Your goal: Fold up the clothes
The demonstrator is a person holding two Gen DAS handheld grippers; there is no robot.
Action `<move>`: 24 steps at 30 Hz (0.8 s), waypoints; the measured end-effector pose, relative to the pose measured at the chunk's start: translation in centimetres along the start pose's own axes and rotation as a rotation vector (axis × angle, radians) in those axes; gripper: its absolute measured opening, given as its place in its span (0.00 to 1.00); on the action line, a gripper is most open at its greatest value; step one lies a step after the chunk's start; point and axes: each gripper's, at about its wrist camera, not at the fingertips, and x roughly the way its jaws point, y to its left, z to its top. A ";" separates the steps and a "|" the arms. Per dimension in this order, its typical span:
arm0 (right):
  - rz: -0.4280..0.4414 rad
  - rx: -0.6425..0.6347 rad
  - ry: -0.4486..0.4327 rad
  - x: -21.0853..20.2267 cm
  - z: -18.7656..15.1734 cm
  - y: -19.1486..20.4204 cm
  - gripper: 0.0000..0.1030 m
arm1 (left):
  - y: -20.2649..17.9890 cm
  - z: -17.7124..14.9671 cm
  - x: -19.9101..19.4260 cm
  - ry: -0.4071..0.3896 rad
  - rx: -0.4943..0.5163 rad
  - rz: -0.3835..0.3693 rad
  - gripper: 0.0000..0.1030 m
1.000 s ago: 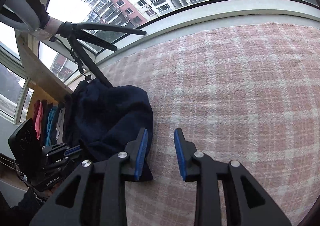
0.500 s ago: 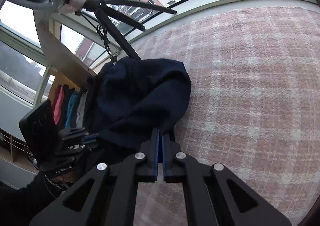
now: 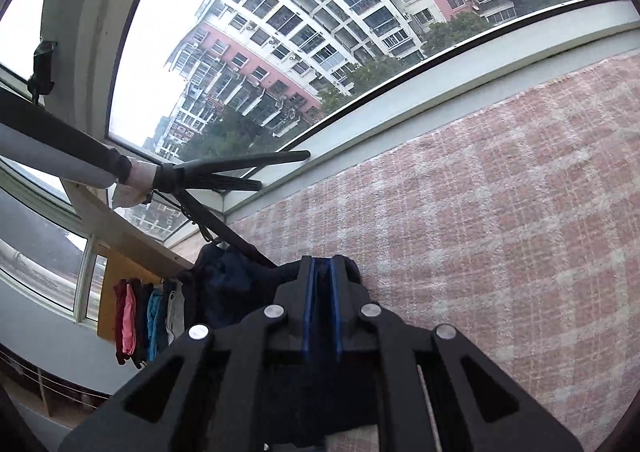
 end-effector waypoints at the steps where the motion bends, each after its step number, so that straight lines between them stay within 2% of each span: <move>1: -0.022 -0.008 0.008 -0.3 -0.4 -0.6 0.11 | -0.1 0.0 -0.8 -0.010 0.026 0.034 0.21; 3: -0.068 -0.024 0.026 -0.9 -1.2 -1.9 0.11 | -0.2 0.4 -1.4 -0.024 0.074 0.069 0.26; 5: -0.072 -0.004 0.034 -0.6 -1.2 -2.6 0.11 | -0.2 1.0 -0.7 -0.017 0.103 0.082 0.31; 7: -0.070 0.001 0.046 -0.1 -1.1 -3.0 0.11 | -0.4 1.8 1.1 0.013 0.135 0.094 0.31; 10: -0.093 -0.022 0.066 0.6 -0.7 -2.8 0.11 | -0.9 1.5 4.1 0.071 0.201 0.162 0.31; 13: -0.075 -0.024 0.074 0.6 -0.7 -2.8 0.11 | -0.6 1.9 5.7 0.093 0.209 0.200 0.31; 15: -0.072 -0.025 0.069 0.2 -0.7 -3.0 0.18 | -0.3 2.1 6.3 0.099 0.209 0.209 0.31; 17: -0.075 -0.035 0.067 -0.2 -0.8 -3.2 0.26 | -0.1 2.3 6.5 0.090 0.214 0.204 0.27; 18: -0.077 -0.036 0.064 -0.5 -0.9 -3.5 0.30 | 0.0 2.3 6.5 0.080 0.224 0.199 0.17; 20: -0.078 -0.038 0.059 -1.0 -1.1 -4.1 0.33 | 0.4 2.3 6.2 0.067 0.220 0.179 0.07; 22: -0.071 -0.029 0.066 -0.9 -1.2 -4.8 0.39 | 1.6 2.5 5.7 0.065 0.151 0.126 0.05; 24: -0.061 -0.019 0.095 0.0 -1.4 -5.2 0.42 | 2.8 2.7 4.1 0.027 0.054 0.025 0.05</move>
